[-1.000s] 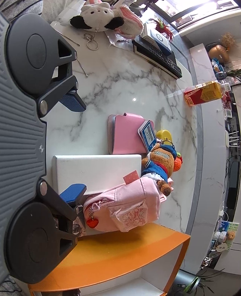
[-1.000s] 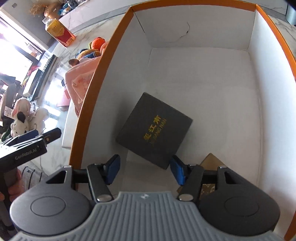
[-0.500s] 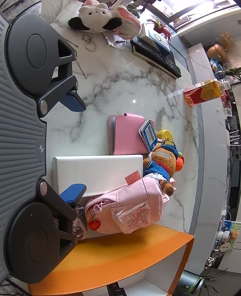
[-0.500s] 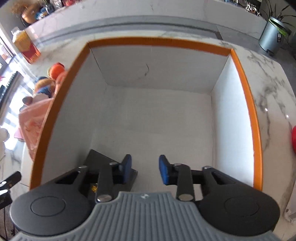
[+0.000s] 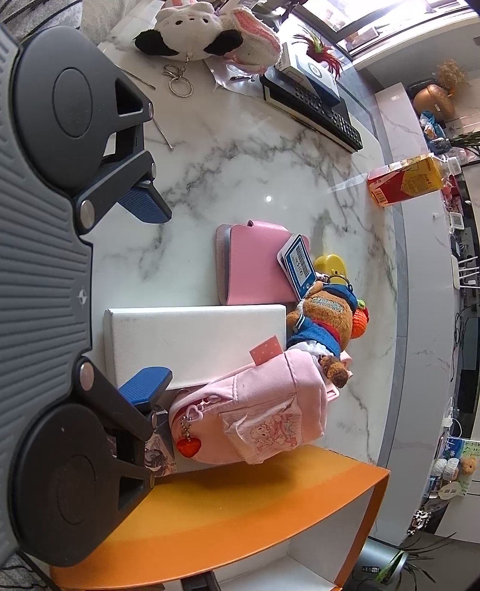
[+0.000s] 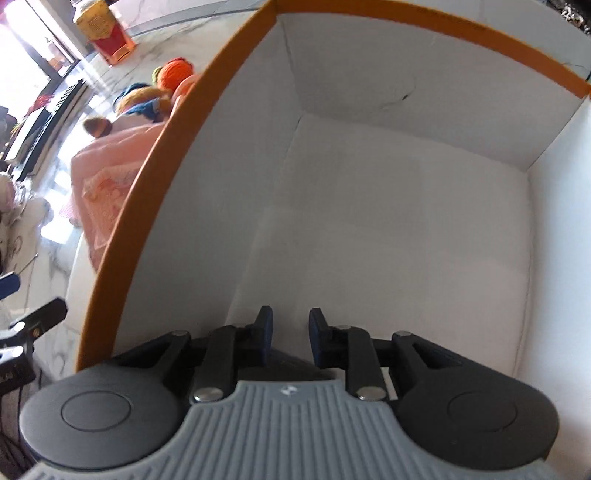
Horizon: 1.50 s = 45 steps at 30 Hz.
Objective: Organize objects
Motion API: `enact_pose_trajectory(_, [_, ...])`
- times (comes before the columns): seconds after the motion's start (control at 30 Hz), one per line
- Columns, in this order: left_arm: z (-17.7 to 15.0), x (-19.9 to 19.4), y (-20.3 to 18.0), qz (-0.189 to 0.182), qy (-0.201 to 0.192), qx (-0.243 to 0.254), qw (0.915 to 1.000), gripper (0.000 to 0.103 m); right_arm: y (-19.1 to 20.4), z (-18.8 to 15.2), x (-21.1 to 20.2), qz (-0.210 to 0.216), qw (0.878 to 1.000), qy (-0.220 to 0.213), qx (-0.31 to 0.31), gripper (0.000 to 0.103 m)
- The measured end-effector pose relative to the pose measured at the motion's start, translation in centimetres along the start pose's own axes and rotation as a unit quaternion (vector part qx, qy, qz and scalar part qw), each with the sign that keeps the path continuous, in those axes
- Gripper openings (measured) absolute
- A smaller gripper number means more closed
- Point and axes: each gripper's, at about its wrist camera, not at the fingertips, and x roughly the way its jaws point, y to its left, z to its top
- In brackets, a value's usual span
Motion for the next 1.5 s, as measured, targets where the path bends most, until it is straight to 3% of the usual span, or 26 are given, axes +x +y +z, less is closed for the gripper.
enact_pose_trajectory(0.1, [-0.1, 0.1, -0.1, 0.004, 0.002, 0.003, 1.0000, 0.100, 0.5, -1.2, -1.3, 0.007, 1.000, -0.017, 0.003, 0.024])
enact_pose_trajectory(0.13, [-0.1, 0.0, -0.1, 0.003, 0.002, 0.003, 1.0000, 0.100, 0.5, -1.6, -2.1, -0.001, 1.000, -0.023, 0.005, 0.029])
enact_pose_trajectory(0.2, [0.0, -0.2, 0.0, 0.000, -0.001, 0.000, 1.0000, 0.100, -0.1, -2.2, -3.7, -0.046, 0.998, -0.036, 0.012, 0.038])
enact_pose_trajectory(0.3, [0.0, -0.3, 0.1, -0.003, -0.003, -0.003, 1.0000, 0.100, -1.4, -3.4, -6.3, -0.128, 0.991, -0.041, 0.015, 0.040])
enact_pose_trajectory(0.37, [0.0, -0.2, 0.1, -0.002, -0.002, -0.003, 1.0000, 0.100, -2.0, -4.4, -7.4, -0.163, 0.986, -0.026, 0.009, 0.048])
enact_pose_trajectory(0.5, [0.0, -0.1, -0.2, 0.001, 0.000, 0.003, 1.0000, 0.100, -2.1, -6.0, -7.4, -0.204, 0.978, 0.035, -0.034, 0.048])
enact_pose_trajectory(0.63, [-0.1, -0.4, -0.2, -0.002, -0.005, 0.005, 1.0000, 0.100, -0.4, -7.3, -6.5, -0.269, 0.952, 0.064, -0.132, 0.046])
enact_pose_trajectory(0.73, [0.1, -0.5, 0.1, 0.000, -0.006, -0.003, 1.0000, 0.100, 0.1, -7.6, -6.5, -0.261, 0.946, 0.093, -0.168, 0.033])
enact_pose_trajectory(0.87, [0.2, -0.5, 0.4, 0.001, -0.004, -0.008, 1.0000, 0.100, -1.3, -6.8, -6.9, -0.205, 0.963, 0.109, -0.138, 0.012])
enact_pose_trajectory(0.93, [0.2, -0.6, 0.5, 0.000, -0.006, -0.008, 1.0000, 0.100, -1.9, -6.5, -7.6, -0.196, 0.966, 0.103, -0.133, 0.011])
enact_pose_trajectory(0.97, [0.2, -0.7, 0.6, -0.001, -0.008, -0.010, 0.9999, 0.100, -1.4, -6.7, -7.6, -0.224, 0.954, 0.107, -0.168, 0.011])
enact_pose_trajectory(1.0, [0.2, -0.8, 0.7, -0.001, -0.009, -0.012, 0.9999, 0.100, -0.7, -7.1, -7.4, -0.256, 0.934, 0.121, -0.216, 0.011])
enact_pose_trajectory(1.03, [0.2, -0.8, 0.7, -0.002, -0.010, -0.014, 0.9999, 0.100, -0.1, -7.5, -7.0, -0.276, 0.915, 0.138, -0.261, 0.011])
enact_pose_trajectory(1.07, [0.2, -0.9, 0.7, -0.002, -0.010, -0.014, 0.9998, 0.100, 0.3, -7.7, -6.6, -0.279, 0.903, 0.157, -0.286, 0.011])
enact_pose_trajectory(1.2, [0.2, -1.1, 0.7, -0.004, -0.011, -0.010, 0.9999, 0.100, 0.8, -7.9, -4.8, -0.283, 0.876, 0.210, -0.330, 0.004])
enact_pose_trajectory(1.33, [0.3, -1.3, 0.8, -0.008, -0.016, -0.014, 0.9998, 0.100, 0.7, -7.5, -3.6, -0.273, 0.871, 0.220, -0.345, 0.004])
enact_pose_trajectory(1.5, [0.3, -0.9, 1.0, -0.004, -0.010, -0.017, 0.9998, 0.100, 0.9, -7.3, -3.5, -0.241, 0.886, 0.178, -0.355, 0.003])
